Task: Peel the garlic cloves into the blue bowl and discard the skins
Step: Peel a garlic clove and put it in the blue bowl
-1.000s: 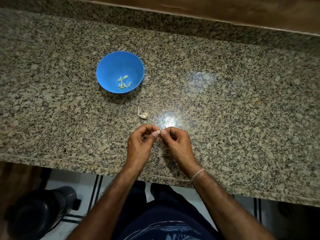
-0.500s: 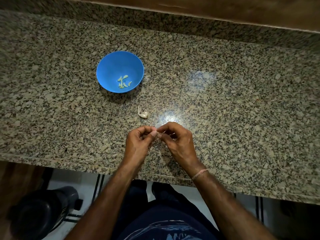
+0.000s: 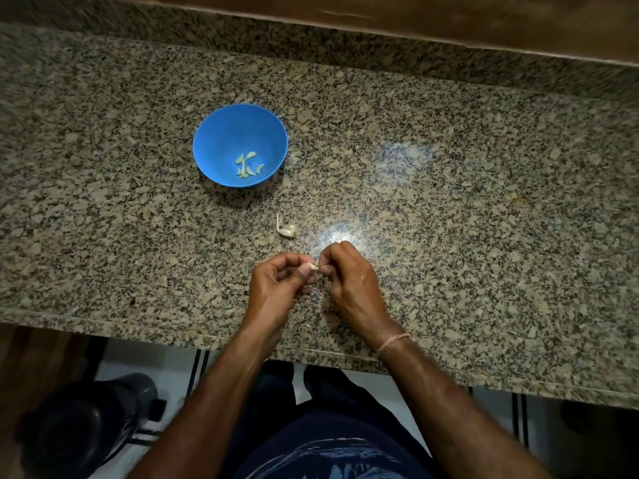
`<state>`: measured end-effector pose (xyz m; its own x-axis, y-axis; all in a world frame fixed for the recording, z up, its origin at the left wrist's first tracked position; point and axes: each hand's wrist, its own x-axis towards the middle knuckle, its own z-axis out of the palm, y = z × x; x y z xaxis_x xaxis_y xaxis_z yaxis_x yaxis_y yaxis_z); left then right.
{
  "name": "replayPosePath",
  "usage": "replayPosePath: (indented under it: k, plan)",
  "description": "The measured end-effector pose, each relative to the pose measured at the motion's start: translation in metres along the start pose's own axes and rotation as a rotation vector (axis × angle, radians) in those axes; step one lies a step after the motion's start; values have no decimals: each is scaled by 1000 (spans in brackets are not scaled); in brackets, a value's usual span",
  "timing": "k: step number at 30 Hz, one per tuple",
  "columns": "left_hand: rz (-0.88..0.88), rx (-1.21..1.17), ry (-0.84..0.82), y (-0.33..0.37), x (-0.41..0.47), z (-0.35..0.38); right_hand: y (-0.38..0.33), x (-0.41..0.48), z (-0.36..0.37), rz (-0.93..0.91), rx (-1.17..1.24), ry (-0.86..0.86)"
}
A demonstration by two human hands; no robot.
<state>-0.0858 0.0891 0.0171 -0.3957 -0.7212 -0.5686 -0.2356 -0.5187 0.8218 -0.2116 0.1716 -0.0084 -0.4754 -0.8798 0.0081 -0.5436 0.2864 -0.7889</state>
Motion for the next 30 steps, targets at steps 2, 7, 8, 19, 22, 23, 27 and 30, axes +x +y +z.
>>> replayPosePath:
  k: [2,7,8,19,22,23,27,30]
  plan:
    - [-24,-33,11,-3,2,-1,3,-3,-1,28,-8,-39]
    - [11,15,22,-3,3,-3,0,-6,-9,215,320,-43]
    - [28,36,21,-3,2,-3,-3,-5,-11,239,400,-47]
    - [130,138,93,-8,0,1,-10,-4,-12,296,597,-27]
    - [165,176,84,-7,-1,1,-10,-4,-10,312,585,-13]
    - [166,177,84,-7,-1,1,-10,-5,-10,312,568,-6]
    - [164,157,88,-7,-1,1,-11,-4,-10,255,471,8]
    - [168,157,71,-7,-1,1,-11,-4,-9,226,440,32]
